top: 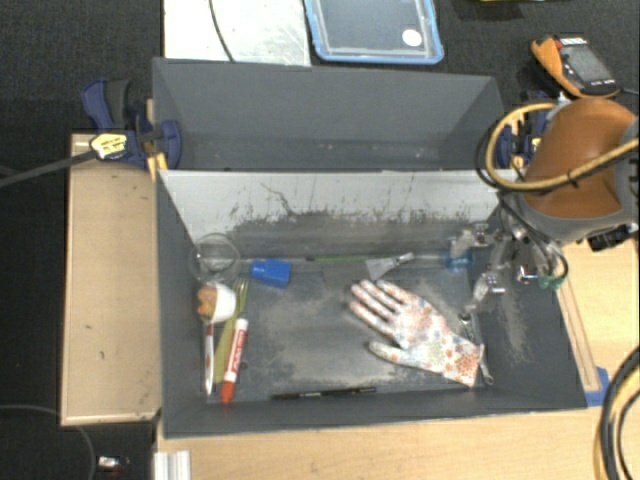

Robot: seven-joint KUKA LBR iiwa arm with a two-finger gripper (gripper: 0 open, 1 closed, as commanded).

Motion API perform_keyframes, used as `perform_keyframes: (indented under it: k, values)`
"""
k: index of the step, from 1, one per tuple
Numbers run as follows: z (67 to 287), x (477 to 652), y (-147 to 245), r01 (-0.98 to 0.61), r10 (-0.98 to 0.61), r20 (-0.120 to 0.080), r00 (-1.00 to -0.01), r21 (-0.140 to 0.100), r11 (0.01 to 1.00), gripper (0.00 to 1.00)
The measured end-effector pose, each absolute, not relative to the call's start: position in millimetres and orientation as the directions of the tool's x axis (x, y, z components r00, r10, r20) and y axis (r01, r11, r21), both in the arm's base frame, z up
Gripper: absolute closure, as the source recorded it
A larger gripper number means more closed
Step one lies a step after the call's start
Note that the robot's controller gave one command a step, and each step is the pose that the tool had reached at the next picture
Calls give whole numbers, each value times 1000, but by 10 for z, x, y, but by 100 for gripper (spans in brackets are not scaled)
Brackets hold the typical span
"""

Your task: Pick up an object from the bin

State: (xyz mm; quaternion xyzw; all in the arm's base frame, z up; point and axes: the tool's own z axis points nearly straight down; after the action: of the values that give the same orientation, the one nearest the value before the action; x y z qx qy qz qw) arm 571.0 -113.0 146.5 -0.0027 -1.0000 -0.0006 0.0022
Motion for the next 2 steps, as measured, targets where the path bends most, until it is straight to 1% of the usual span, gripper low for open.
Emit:
perform_keyframes:
  k: [1, 2]
  values:
    - [1512, 5728, -1125, 2, 2, -3, -1000, 0, 1000, 0]
    - [772, 5390, -562, 106, 106, -5, -994, 1, 994, 0]
